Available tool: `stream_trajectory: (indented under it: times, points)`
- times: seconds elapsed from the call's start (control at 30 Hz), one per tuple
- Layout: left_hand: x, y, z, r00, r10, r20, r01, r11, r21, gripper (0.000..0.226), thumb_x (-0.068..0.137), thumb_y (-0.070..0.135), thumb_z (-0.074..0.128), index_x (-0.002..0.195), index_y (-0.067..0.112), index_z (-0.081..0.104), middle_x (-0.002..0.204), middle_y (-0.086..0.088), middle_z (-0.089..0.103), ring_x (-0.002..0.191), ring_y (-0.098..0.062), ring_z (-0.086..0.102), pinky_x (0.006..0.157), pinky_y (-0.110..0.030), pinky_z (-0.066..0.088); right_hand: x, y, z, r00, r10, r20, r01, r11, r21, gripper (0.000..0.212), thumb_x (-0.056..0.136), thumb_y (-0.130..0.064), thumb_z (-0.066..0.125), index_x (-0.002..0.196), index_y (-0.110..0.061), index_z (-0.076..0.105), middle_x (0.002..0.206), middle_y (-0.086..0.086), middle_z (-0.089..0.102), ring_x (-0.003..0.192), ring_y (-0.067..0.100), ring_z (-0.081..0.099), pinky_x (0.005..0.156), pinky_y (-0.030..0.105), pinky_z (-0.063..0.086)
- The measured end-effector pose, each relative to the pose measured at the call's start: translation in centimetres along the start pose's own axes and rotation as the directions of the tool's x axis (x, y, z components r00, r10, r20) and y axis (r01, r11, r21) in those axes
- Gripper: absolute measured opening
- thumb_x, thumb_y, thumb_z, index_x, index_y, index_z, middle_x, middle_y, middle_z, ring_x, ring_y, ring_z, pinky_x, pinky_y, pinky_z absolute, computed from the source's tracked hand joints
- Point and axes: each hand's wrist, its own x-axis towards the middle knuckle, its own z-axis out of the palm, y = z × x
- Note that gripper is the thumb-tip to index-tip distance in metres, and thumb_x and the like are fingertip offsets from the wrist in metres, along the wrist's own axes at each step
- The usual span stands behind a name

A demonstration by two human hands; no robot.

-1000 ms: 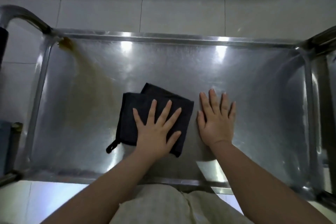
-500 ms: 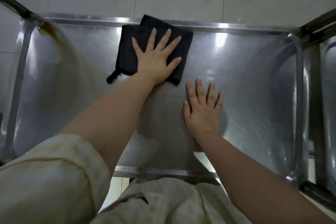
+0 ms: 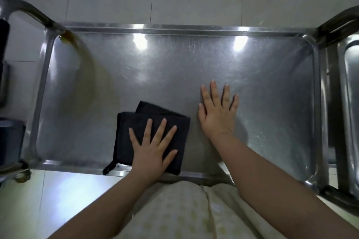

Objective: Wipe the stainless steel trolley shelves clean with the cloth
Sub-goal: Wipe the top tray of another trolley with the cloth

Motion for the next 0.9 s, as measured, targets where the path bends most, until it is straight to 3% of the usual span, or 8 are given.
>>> stream_trajectory:
  times: [0.17, 0.27, 0.4, 0.57, 0.73, 0.83, 0.9]
  points:
    - [7.7, -2.6, -2.8, 0.993, 0.114, -0.037, -0.112, 0.992, 0.061, 0.067, 0.091, 0.068, 0.029, 0.152, 0.047, 0.012, 0.164, 0.007, 0.014, 0.15, -0.034, 0.006, 0.105, -0.078, 0.006, -0.2, 0.3, 0.4, 0.999, -0.017, -0.044, 0.017, 1.0, 0.005, 0.058, 0.1, -0.045, 0.025, 0.155, -0.031, 0.014, 0.164, -0.003, 0.011, 0.15, 0.035, 0.002, 0.118, 0.059, 0.004]
    - [17.4, -3.1, -6.5, 1.0, -0.015, -0.018, 0.016, 1.0, 0.014, 0.065, 0.092, 0.07, 0.017, 0.15, 0.052, -0.005, 0.164, 0.013, -0.007, 0.15, -0.028, -0.012, 0.107, -0.075, -0.004, -0.1, 0.2, 0.2, 0.999, -0.02, -0.049, 0.021, 1.0, 0.023, 0.057, 0.099, -0.043, 0.025, 0.155, -0.029, 0.024, 0.163, -0.001, 0.019, 0.15, 0.036, 0.007, 0.118, 0.059, 0.004]
    - [22.5, -2.5, -8.5, 0.995, -0.094, 0.032, 0.095, 0.994, -0.044, 0.063, 0.096, 0.068, 0.017, 0.151, 0.049, -0.007, 0.163, 0.013, -0.014, 0.149, -0.027, -0.018, 0.107, -0.075, -0.01, -0.1, 0.2, 0.1, 0.998, -0.013, -0.059, 0.014, 1.0, 0.008, 0.055, 0.099, -0.04, 0.027, 0.152, -0.029, 0.03, 0.161, 0.0, 0.025, 0.149, 0.036, 0.013, 0.117, 0.06, 0.008]
    - [16.7, -1.8, -6.3, 0.993, -0.118, -0.027, 0.116, 0.991, -0.073, 0.063, 0.095, 0.067, 0.013, 0.152, 0.048, -0.007, 0.164, 0.012, -0.009, 0.15, -0.024, -0.014, 0.111, -0.07, -0.009, 0.1, 0.0, -0.2, 1.0, 0.011, 0.006, -0.011, 0.999, -0.036, 0.057, 0.099, -0.045, 0.021, 0.155, -0.032, 0.018, 0.164, -0.003, 0.011, 0.151, 0.033, 0.0, 0.119, 0.057, -0.003]
    - [3.8, -0.3, -1.5, 0.999, -0.023, -0.032, 0.021, 0.997, -0.081, 0.065, 0.096, 0.067, 0.019, 0.154, 0.045, 0.001, 0.165, 0.01, -0.003, 0.151, -0.027, -0.01, 0.109, -0.073, -0.005, -0.1, -0.2, -0.6, 0.999, 0.016, 0.042, -0.014, 0.999, -0.038, 0.056, 0.104, -0.042, 0.024, 0.156, -0.031, 0.009, 0.165, -0.004, -0.002, 0.15, 0.031, -0.011, 0.118, 0.056, -0.01]
    - [-2.2, 1.0, 0.6, 0.999, -0.033, 0.006, 0.033, 0.998, -0.047, 0.064, 0.096, 0.066, 0.019, 0.155, 0.044, 0.006, 0.165, 0.008, 0.002, 0.151, -0.03, -0.003, 0.109, -0.075, 0.001, -0.1, -0.2, -0.9, 0.998, 0.01, 0.057, -0.008, 0.999, -0.031, 0.056, 0.104, -0.042, 0.024, 0.157, -0.032, 0.009, 0.165, -0.004, -0.004, 0.149, 0.032, -0.014, 0.118, 0.056, -0.011]
    - [-2.9, 1.2, 0.8, 0.998, -0.066, 0.017, 0.067, 0.996, -0.052, 0.063, 0.096, 0.067, 0.014, 0.153, 0.047, -0.001, 0.164, 0.011, 0.0, 0.151, -0.03, -0.007, 0.108, -0.076, -0.002, -0.5, -0.3, -1.0, 0.999, 0.006, 0.048, -0.005, 1.0, -0.026, 0.056, 0.104, -0.043, 0.025, 0.157, -0.032, 0.011, 0.165, -0.004, -0.003, 0.148, 0.038, -0.016, 0.117, 0.056, -0.012]
